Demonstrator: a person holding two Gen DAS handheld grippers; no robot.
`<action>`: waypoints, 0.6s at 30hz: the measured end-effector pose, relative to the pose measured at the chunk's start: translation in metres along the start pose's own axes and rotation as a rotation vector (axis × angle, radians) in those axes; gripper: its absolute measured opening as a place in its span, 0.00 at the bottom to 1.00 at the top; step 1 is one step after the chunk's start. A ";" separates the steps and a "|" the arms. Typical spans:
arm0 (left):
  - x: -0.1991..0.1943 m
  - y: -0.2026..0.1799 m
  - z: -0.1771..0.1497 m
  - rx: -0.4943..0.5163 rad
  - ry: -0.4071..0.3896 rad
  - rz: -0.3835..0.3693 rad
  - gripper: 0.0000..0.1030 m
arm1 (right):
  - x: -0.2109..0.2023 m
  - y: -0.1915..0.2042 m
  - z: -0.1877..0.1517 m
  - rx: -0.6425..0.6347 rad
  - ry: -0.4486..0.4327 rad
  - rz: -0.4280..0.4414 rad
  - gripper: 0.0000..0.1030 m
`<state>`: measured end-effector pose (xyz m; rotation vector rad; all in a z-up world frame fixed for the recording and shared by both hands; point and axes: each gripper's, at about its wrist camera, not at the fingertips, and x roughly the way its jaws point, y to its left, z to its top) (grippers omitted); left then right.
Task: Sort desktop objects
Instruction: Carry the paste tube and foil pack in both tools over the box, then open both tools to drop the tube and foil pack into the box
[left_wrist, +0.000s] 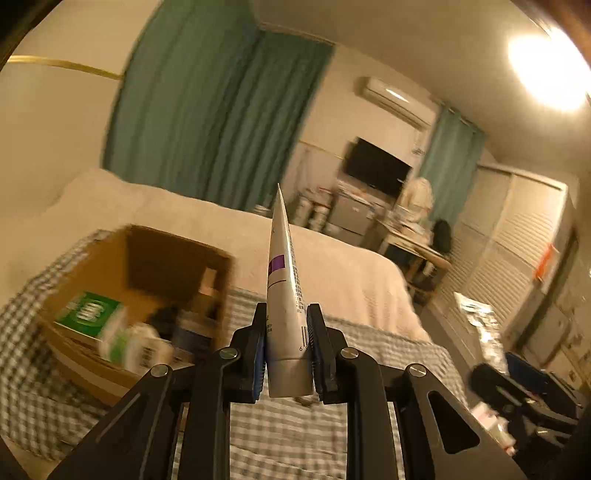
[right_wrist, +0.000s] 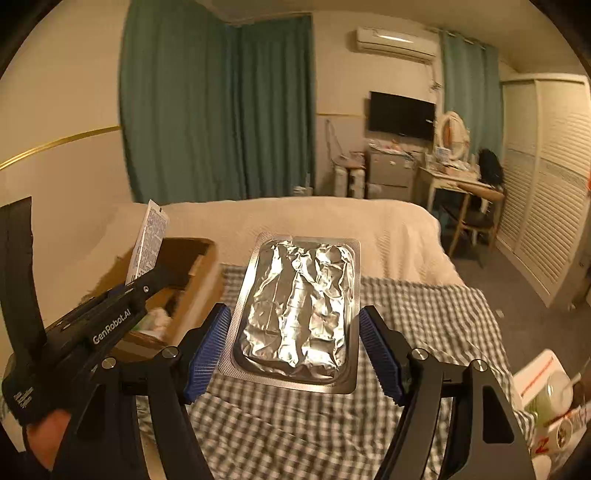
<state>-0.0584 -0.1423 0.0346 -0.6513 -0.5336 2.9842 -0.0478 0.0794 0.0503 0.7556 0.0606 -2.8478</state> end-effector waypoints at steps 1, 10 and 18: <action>0.001 0.018 0.004 -0.013 0.002 0.036 0.20 | 0.000 0.008 0.004 -0.015 -0.002 0.007 0.69; 0.019 0.132 0.002 -0.111 0.042 0.185 0.20 | 0.049 0.092 0.022 -0.084 0.047 0.199 0.69; 0.064 0.173 -0.008 -0.109 0.088 0.210 0.20 | 0.140 0.156 0.014 -0.108 0.157 0.317 0.69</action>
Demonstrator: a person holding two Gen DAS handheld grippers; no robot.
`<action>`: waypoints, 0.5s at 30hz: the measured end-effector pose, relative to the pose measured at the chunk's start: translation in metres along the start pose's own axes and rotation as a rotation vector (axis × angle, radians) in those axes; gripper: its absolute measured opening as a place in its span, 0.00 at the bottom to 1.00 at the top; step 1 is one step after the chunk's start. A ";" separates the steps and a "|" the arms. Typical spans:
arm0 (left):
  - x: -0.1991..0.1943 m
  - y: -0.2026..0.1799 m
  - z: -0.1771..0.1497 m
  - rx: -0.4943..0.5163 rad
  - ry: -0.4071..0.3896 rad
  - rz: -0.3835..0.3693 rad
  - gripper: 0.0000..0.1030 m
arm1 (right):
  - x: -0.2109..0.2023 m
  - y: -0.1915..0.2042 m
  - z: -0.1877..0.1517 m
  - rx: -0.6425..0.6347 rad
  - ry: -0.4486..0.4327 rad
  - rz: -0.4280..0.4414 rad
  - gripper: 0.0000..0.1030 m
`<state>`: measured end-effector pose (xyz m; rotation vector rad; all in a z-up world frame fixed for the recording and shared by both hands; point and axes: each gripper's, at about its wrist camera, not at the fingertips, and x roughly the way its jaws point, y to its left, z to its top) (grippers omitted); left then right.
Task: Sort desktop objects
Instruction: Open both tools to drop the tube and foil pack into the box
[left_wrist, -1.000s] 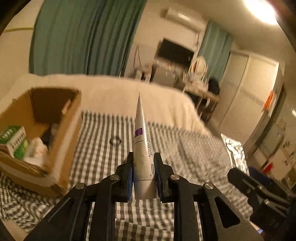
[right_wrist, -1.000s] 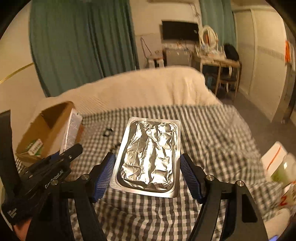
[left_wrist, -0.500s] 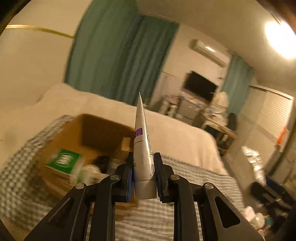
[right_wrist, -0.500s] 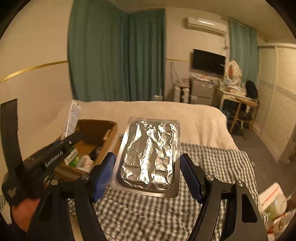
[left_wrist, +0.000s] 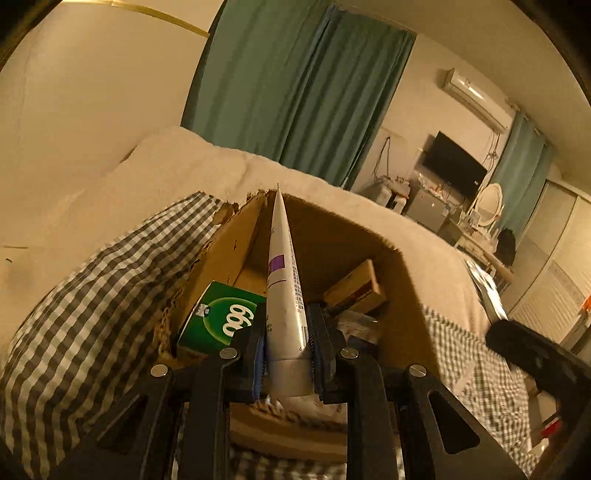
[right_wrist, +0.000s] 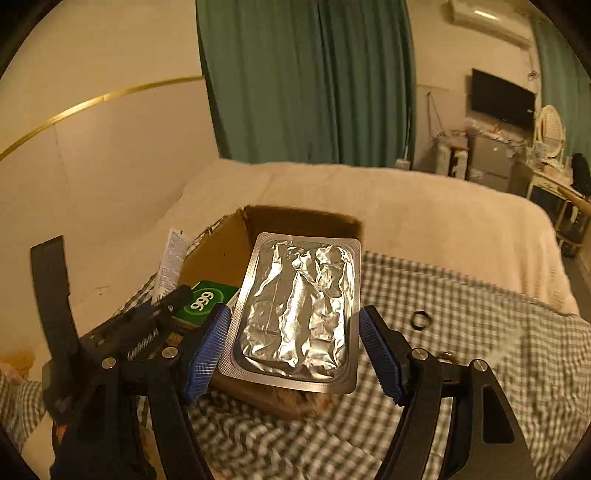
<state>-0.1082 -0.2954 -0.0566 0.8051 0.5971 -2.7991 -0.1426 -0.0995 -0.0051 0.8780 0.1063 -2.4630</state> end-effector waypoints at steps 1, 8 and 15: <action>0.004 -0.001 -0.001 0.010 0.000 -0.003 0.20 | 0.010 -0.003 0.002 0.010 0.006 0.005 0.69; 0.009 -0.033 -0.014 0.147 -0.010 0.050 0.96 | 0.042 -0.022 0.017 0.122 -0.001 0.047 0.83; -0.028 -0.054 -0.016 0.061 -0.048 0.041 0.97 | -0.036 -0.062 -0.003 0.155 -0.109 -0.030 0.84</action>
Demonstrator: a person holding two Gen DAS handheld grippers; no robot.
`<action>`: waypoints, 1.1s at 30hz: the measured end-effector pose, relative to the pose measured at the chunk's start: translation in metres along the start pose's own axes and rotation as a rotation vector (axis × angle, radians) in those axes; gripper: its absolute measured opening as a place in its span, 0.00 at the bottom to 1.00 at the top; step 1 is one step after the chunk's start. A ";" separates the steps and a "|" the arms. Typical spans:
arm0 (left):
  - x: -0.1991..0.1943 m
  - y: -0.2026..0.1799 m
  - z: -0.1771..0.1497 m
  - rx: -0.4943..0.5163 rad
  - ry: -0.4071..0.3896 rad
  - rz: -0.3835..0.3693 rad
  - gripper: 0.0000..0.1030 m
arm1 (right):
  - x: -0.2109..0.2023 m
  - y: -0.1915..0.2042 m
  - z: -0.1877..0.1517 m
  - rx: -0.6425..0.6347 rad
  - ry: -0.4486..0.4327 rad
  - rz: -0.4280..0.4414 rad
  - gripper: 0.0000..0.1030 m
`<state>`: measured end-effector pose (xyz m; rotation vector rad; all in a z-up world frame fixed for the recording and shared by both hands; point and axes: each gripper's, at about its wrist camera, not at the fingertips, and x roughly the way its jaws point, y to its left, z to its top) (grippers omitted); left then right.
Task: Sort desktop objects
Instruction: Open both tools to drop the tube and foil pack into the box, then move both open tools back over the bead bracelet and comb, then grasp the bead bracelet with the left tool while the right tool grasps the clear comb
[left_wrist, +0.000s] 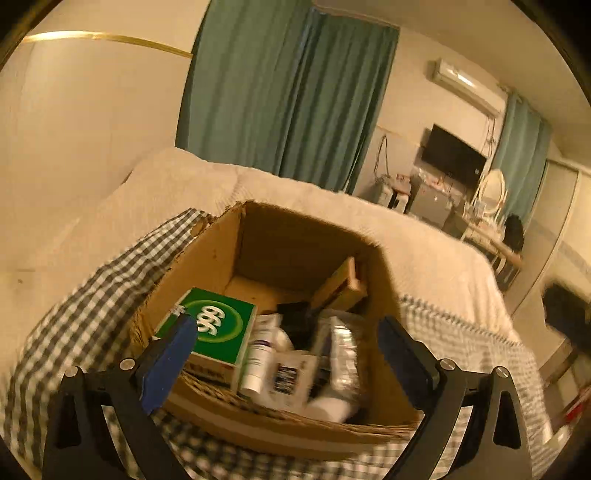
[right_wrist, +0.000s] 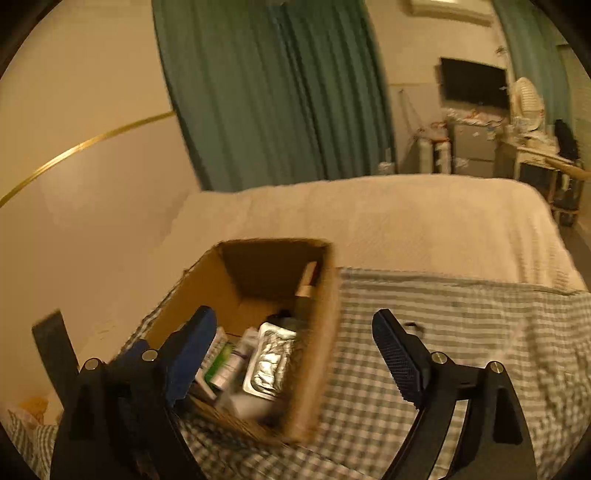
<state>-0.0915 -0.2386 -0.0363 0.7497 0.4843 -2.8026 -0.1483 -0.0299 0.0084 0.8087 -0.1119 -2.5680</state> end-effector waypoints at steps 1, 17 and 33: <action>-0.005 -0.005 0.001 -0.009 -0.004 -0.010 0.97 | -0.012 -0.007 -0.003 0.007 -0.008 -0.018 0.84; -0.007 -0.161 -0.059 0.172 0.088 -0.080 1.00 | -0.135 -0.140 -0.051 0.158 -0.085 -0.228 0.84; 0.148 -0.203 -0.143 0.311 0.312 -0.075 0.86 | 0.001 -0.241 -0.113 0.323 0.107 -0.311 0.74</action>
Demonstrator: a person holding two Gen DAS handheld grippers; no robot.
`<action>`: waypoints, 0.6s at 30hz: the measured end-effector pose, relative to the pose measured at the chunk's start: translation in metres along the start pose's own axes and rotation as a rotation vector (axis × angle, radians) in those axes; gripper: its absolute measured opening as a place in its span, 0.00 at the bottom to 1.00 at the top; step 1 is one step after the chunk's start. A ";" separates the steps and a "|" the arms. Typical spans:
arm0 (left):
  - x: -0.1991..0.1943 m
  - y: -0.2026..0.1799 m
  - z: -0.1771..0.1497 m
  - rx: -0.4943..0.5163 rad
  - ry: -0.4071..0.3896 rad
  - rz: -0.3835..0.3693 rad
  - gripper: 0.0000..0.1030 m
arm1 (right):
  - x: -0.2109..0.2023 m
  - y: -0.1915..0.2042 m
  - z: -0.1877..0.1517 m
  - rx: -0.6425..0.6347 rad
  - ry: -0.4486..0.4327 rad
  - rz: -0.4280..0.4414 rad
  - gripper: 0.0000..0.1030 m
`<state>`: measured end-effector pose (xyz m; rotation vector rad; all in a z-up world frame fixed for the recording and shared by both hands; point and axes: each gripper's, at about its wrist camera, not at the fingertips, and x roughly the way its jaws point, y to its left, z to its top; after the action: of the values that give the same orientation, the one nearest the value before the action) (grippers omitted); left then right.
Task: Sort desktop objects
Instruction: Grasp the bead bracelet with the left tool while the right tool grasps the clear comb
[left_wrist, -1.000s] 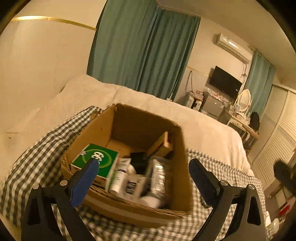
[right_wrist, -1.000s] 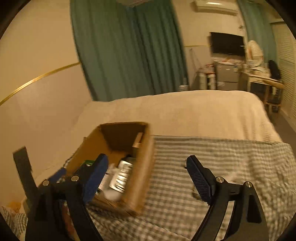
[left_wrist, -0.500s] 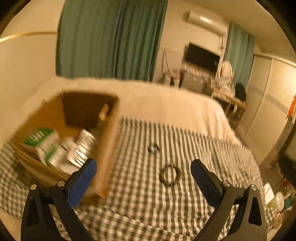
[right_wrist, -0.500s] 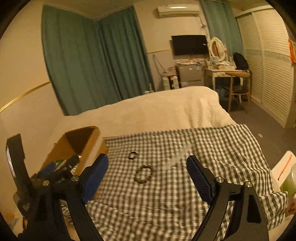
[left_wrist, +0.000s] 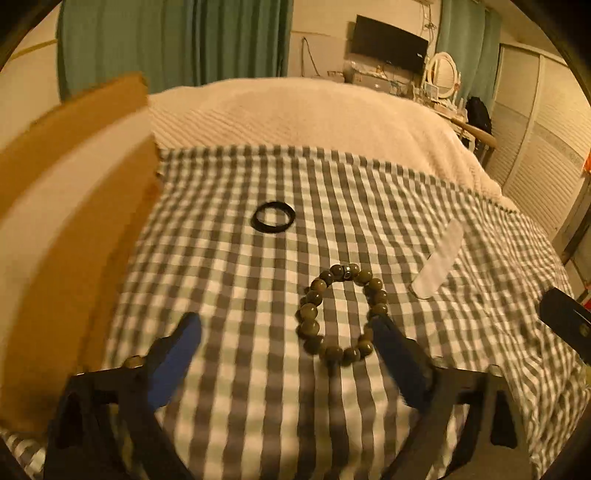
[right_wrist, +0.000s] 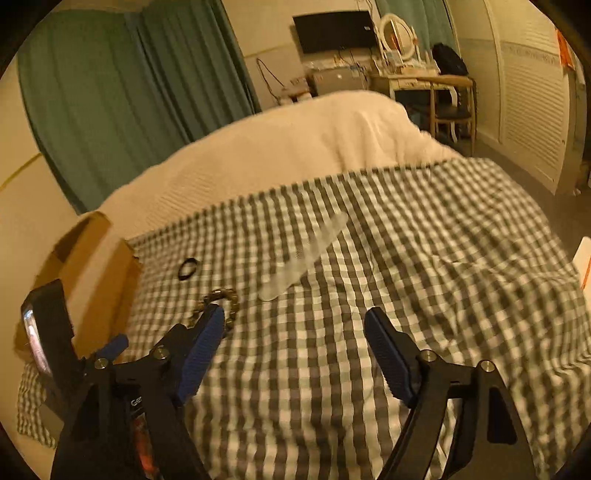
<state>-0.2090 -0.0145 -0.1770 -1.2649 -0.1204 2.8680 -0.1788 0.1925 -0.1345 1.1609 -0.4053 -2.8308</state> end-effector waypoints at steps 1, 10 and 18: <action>0.009 -0.001 0.000 0.006 0.020 -0.008 0.84 | 0.012 -0.001 0.002 0.001 0.011 -0.004 0.73; 0.031 0.009 -0.001 -0.009 0.008 -0.095 0.37 | 0.110 0.016 0.020 -0.003 0.079 -0.047 0.68; 0.030 0.007 -0.004 -0.002 -0.002 -0.171 0.11 | 0.131 0.011 0.013 0.002 0.119 -0.094 0.24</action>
<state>-0.2257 -0.0197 -0.2023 -1.1893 -0.2206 2.7249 -0.2819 0.1652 -0.2123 1.3758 -0.3556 -2.8196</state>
